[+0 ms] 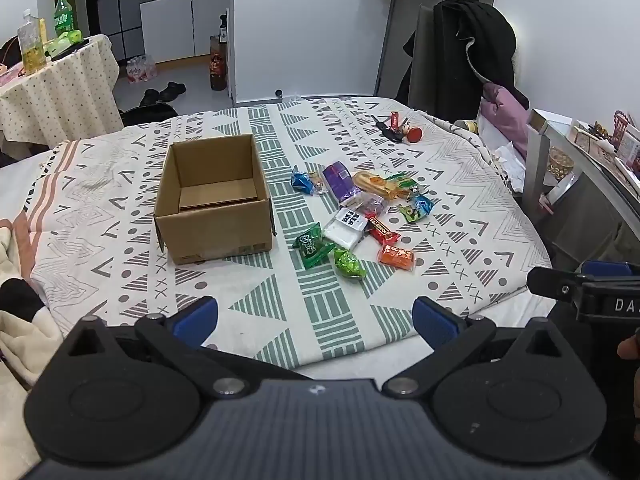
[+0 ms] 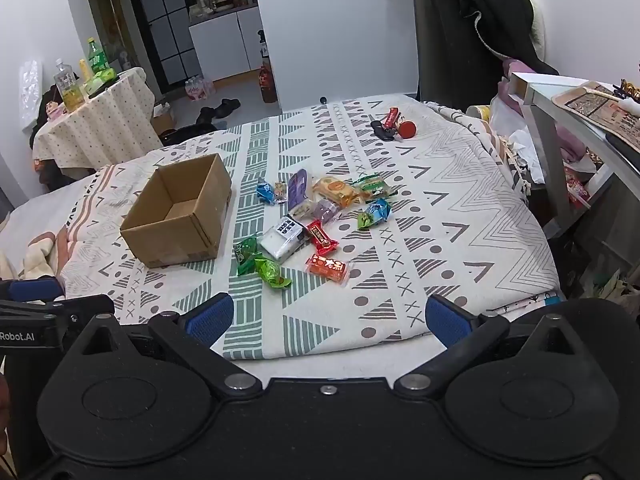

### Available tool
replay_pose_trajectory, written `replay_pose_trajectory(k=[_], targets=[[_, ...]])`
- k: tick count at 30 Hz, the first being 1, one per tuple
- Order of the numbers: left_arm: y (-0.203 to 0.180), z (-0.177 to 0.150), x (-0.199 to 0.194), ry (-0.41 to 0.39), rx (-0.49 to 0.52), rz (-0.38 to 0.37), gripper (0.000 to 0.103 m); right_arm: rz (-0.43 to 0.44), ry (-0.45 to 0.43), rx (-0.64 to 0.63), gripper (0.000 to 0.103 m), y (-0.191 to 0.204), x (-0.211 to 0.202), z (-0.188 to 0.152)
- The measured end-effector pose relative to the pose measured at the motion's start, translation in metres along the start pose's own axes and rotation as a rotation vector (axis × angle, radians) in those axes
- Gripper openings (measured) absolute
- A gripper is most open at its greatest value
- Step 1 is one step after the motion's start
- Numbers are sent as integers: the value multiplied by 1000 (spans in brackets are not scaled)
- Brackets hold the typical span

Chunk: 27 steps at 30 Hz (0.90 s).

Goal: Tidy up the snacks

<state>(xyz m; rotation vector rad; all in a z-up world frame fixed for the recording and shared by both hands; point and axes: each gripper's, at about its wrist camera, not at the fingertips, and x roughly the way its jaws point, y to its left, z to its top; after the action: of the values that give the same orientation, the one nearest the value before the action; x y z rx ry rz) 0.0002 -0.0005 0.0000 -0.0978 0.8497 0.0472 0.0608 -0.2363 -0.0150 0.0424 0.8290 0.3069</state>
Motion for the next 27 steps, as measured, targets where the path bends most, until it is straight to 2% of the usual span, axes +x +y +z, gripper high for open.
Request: replay_pose_trajectory(k=[27], targets=[[4,1,-8,-17,-14,0,103,-4,-4,-10,103,1,-2,2]])
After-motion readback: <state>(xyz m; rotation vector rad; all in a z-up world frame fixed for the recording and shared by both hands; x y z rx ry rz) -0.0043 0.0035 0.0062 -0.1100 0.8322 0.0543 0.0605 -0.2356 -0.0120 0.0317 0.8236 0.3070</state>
